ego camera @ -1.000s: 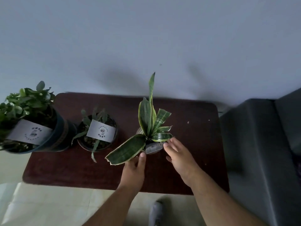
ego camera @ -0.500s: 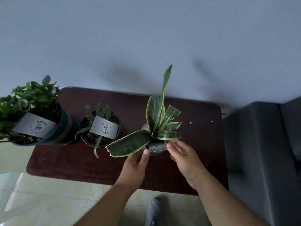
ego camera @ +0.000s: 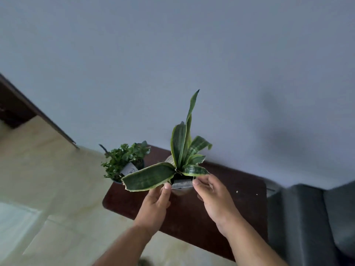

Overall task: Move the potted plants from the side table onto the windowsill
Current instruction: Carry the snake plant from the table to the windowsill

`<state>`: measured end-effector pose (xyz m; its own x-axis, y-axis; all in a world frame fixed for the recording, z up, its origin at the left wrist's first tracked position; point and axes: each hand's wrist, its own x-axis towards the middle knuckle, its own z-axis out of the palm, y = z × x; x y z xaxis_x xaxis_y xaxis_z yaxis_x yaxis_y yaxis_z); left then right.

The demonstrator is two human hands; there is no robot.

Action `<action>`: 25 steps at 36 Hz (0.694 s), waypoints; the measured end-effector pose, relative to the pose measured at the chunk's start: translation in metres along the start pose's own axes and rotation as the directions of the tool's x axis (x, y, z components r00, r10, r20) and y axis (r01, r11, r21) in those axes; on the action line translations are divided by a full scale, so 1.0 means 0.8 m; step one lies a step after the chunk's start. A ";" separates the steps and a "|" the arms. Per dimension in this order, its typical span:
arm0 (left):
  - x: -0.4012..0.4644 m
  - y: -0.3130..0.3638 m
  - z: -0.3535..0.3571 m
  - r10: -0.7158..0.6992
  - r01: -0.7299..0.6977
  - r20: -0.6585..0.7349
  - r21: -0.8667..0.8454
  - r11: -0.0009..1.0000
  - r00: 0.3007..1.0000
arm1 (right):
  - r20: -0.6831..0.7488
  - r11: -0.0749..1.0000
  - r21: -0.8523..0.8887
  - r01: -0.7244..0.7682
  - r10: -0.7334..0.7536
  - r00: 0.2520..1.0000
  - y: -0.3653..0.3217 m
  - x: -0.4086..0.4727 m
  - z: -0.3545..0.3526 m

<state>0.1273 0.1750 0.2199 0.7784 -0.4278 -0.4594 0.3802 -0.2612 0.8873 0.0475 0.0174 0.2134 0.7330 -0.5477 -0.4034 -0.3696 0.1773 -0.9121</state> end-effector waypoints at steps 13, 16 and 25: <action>-0.072 0.062 -0.227 0.109 -0.153 -0.286 -0.139 0.978 0.952 | 0.312 0.979 -0.119 0.162 -0.118 0.943 -0.116 -0.042 0.233; -0.092 0.054 -0.304 0.117 -0.179 -0.350 -0.149 0.973 0.930 | 0.369 0.970 -0.140 0.197 -0.133 0.920 -0.126 -0.063 0.311; -0.177 0.021 -0.552 0.060 -0.191 -0.539 -0.191 0.963 0.840 | 0.547 0.937 -0.218 0.273 -0.115 0.829 -0.133 -0.145 0.579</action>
<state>0.2441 0.6129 0.3179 0.9461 0.0909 -0.3109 0.3126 -0.0046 0.9499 0.2664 0.4406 0.3234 0.9626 -0.0271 -0.2697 -0.2704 -0.1622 -0.9490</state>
